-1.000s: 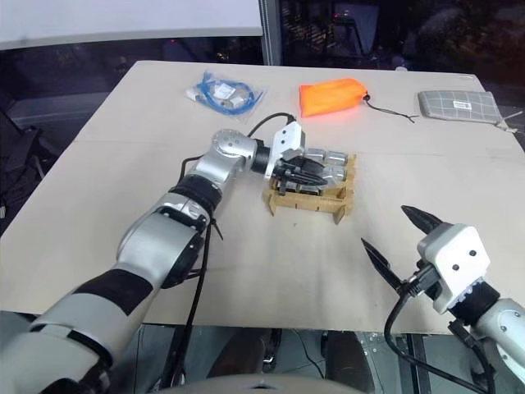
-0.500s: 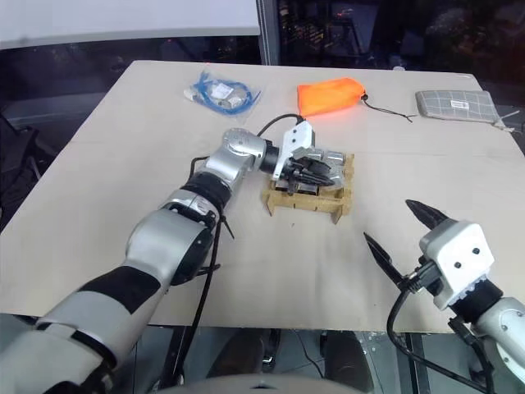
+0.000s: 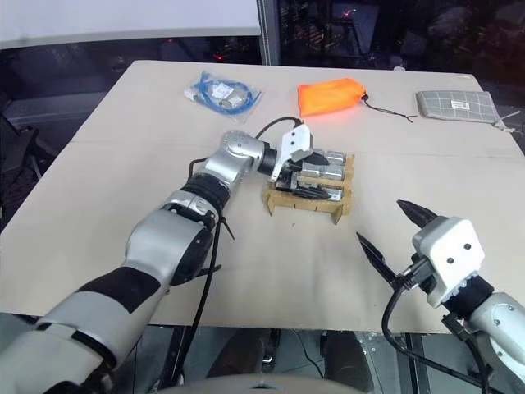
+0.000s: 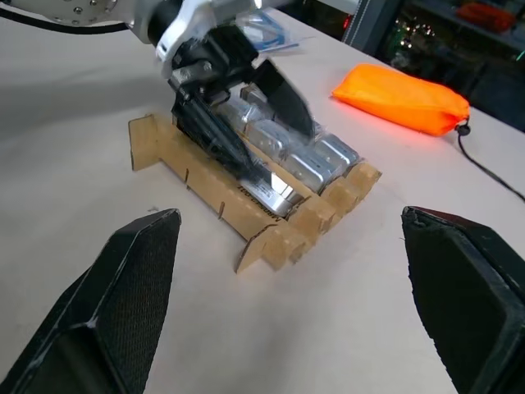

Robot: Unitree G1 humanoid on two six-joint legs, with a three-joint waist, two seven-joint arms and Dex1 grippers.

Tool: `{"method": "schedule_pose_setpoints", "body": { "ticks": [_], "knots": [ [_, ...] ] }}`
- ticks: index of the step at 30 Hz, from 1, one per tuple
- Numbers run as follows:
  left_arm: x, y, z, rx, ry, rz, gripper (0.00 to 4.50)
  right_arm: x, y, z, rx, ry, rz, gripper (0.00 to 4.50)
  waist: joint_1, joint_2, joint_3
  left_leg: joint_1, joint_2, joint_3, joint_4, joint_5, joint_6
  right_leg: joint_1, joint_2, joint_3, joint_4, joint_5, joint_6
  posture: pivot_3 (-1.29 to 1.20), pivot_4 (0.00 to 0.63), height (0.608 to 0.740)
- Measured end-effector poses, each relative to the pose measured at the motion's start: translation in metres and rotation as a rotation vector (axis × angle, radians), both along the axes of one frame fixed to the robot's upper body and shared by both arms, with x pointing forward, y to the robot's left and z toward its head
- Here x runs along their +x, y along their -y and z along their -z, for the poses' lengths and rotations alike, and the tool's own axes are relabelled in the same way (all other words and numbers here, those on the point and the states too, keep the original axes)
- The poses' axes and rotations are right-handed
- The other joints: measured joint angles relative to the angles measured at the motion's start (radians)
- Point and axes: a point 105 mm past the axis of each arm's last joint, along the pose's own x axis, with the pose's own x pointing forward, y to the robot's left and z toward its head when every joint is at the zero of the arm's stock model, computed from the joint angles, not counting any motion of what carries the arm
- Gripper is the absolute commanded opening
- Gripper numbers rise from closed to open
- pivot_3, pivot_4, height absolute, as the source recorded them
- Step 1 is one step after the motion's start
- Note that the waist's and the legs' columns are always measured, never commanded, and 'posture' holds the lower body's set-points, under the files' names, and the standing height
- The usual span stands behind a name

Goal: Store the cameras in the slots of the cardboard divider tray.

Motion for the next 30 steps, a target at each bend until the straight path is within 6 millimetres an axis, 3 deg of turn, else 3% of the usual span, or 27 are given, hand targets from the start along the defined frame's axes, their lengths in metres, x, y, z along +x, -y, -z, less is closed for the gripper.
{"method": "schedule_pose_setpoints", "body": {
  "ticks": [3,5,10,13,17,22,30],
  "knots": [
    [0.004,-0.013,-0.036,-0.136,0.032,-0.039,4.5,0.008,0.001,-0.003,0.055,-0.005,-0.036,4.41,-0.012,0.0,0.0,0.001,0.001,0.0,0.0,0.0,0.0,0.0,0.0,0.001,0.0,0.0,0.0,0.0,0.15,0.74],
    [0.002,-0.028,-0.049,-0.186,0.053,-0.07,4.5,0.017,0.01,-0.003,0.085,-0.006,-0.027,4.41,-0.021,0.001,0.0,0.001,0.001,0.001,0.0,0.0,0.0,0.0,0.0,0.002,0.001,0.0,0.0,0.0,0.15,0.74],
    [-0.01,-0.05,-0.022,-0.164,0.014,-0.142,4.5,0.038,0.027,-0.003,0.083,-0.013,-0.036,4.41,-0.02,0.001,-0.001,0.002,0.001,0.001,-0.001,0.0,0.0,0.0,0.0,0.002,0.001,0.0,0.0,0.0,0.15,0.74],
    [-0.02,-0.043,-0.021,-0.139,0.065,-0.1,4.5,0.042,0.022,-0.007,0.061,-0.005,-0.083,4.41,-0.008,0.001,-0.001,0.001,0.0,0.0,0.0,0.0,0.0,0.0,0.0,0.002,0.001,0.0,-0.001,0.0,0.15,0.74],
    [-0.028,-0.022,-0.012,-0.066,0.202,-0.039,4.5,0.043,0.023,0.005,-0.01,-0.042,-0.095,4.41,0.007,0.001,-0.001,0.001,-0.001,0.0,0.0,0.0,0.0,0.0,-0.002,0.002,0.001,0.0,0.0,0.0,0.15,0.74],
    [-0.02,-0.011,0.013,0.03,0.286,-0.036,4.5,0.042,0.022,0.009,-0.017,-0.058,-0.138,4.41,0.002,0.001,-0.001,0.001,-0.001,0.001,0.0,0.0,0.0,0.0,-0.001,0.002,0.001,0.0,0.0,0.0,0.15,0.74],
    [-0.011,0.004,0.021,0.06,0.359,0.002,4.5,0.045,0.028,0.007,0.002,-0.048,-0.142,4.41,0.007,0.001,-0.001,0.001,-0.003,0.0,0.0,0.0,0.0,0.0,-0.003,0.0,0.001,0.0,0.0,0.0,0.15,0.74]
  ]
}}
